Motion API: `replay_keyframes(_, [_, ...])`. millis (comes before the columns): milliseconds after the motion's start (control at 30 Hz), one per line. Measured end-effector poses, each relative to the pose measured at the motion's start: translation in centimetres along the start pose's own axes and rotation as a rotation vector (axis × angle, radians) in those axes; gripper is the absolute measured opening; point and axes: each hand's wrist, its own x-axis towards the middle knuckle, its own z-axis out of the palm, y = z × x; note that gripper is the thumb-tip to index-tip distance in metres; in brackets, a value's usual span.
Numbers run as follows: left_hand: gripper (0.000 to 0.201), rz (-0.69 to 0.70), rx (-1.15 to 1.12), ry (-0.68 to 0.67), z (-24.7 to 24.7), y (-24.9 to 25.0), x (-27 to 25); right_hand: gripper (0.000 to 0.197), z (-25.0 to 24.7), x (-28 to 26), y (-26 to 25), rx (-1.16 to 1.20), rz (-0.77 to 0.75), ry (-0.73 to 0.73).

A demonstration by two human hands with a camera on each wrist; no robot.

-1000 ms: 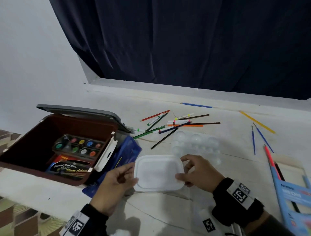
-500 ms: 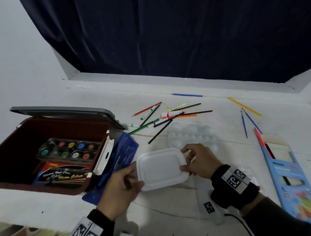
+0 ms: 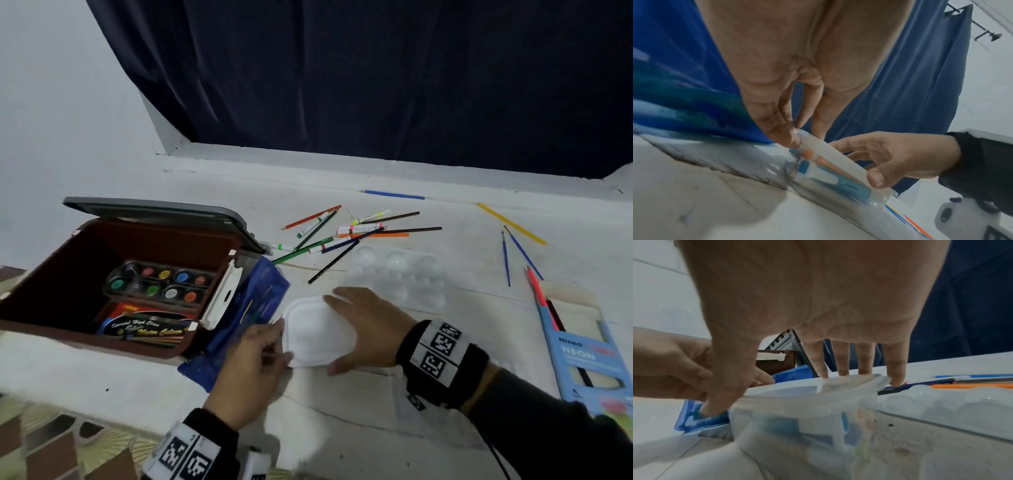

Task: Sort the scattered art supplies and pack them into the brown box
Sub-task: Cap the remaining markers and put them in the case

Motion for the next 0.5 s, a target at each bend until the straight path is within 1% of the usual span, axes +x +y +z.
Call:
replay_keyframes(100, [0.04,-0.029,0.029,0.013,0.1,0.4,-0.3,0.12,-0.8,1.0,-0.3,0.009,-0.017,-0.051])
replay_keyframes(200, [0.042,-0.07,0.062,0.06,0.5,0.9,-0.5,0.122,-1.0,1.6,-0.5,-0.076,-0.019,-0.027])
replay_keyframes(267, [0.044,-0.071,0.108,0.092,0.8,1.1,-1.0,0.12,-0.8,1.8,-0.8,-0.129,-0.007,-0.017])
replay_keyframes(333, [0.041,-0.056,0.112,0.137,1.0,1.3,-1.5,0.113,-0.6,1.7,-1.0,-0.136,-0.003,-0.008])
replay_keyframes(400, [0.034,-0.046,0.071,0.177,0.9,1.8,-2.2,0.109,-0.7,1.2,-0.9,-0.106,-0.004,0.017])
replay_keyframes(500, [0.023,-0.01,-0.083,0.241,0.0,2.9,-3.2,0.112,-1.3,-0.2,-0.5,-0.014,0.022,0.1])
